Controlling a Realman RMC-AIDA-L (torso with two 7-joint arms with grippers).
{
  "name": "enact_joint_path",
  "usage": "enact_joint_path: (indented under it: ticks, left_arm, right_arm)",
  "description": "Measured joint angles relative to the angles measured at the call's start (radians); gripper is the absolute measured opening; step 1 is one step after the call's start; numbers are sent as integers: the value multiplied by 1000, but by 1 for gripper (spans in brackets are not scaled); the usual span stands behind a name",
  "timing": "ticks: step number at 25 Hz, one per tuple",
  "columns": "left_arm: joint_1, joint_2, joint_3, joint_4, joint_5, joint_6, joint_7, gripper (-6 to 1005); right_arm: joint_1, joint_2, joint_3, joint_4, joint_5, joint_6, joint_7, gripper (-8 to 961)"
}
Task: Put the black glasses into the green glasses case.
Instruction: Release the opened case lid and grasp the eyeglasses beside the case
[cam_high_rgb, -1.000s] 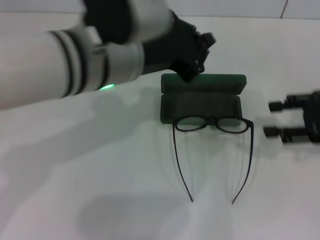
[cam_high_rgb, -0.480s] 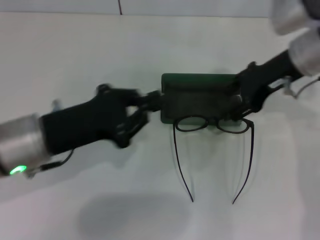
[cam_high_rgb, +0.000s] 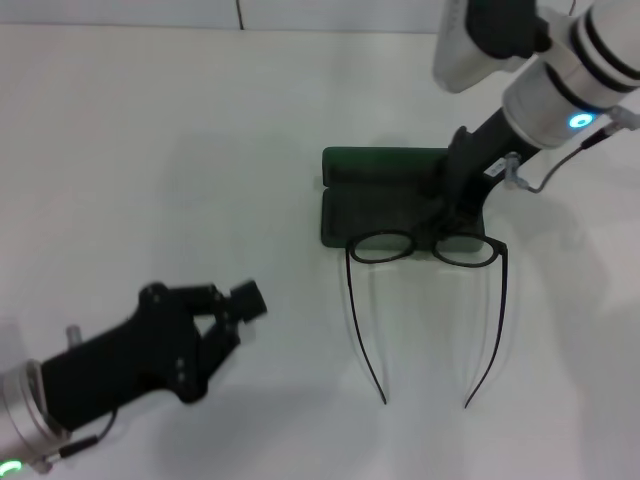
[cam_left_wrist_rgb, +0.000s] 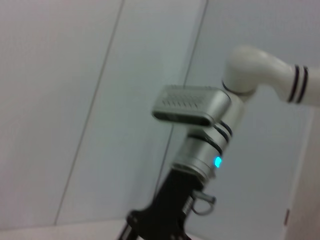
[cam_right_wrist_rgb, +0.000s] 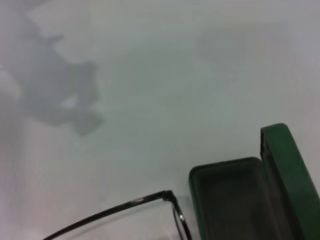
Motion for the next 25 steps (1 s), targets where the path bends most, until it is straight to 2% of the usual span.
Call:
enact_joint_path:
  ticks: [4,8,13,20,22,25]
  left_arm:
    - [0,-5,0,-10,35,-5,6,46]
    - [-41,-7,-3,-49,39,-21,8,45]
    - [-97,-4,-4,-98,39,-47,21,44]
    - [-110,-7,-5,-101,38,-60,25,43]
    - [-110,-7,-5,-102,38,-65,25,43]
    - [-101,-6,-5,-104,37,-70,26,42]
  right_arm:
    - [22,0,-50,47,25,51,1,540]
    - [41,1,-86,92,37,76,-1,534]
    - [36,1,-102,89,53,77,-4,526]
    - [34,1,-104,72,81,70,-7,516]
    - [34,1,-104,72,90,75,-8,364]
    - [31,1,-106,69,103,75,-10,269]
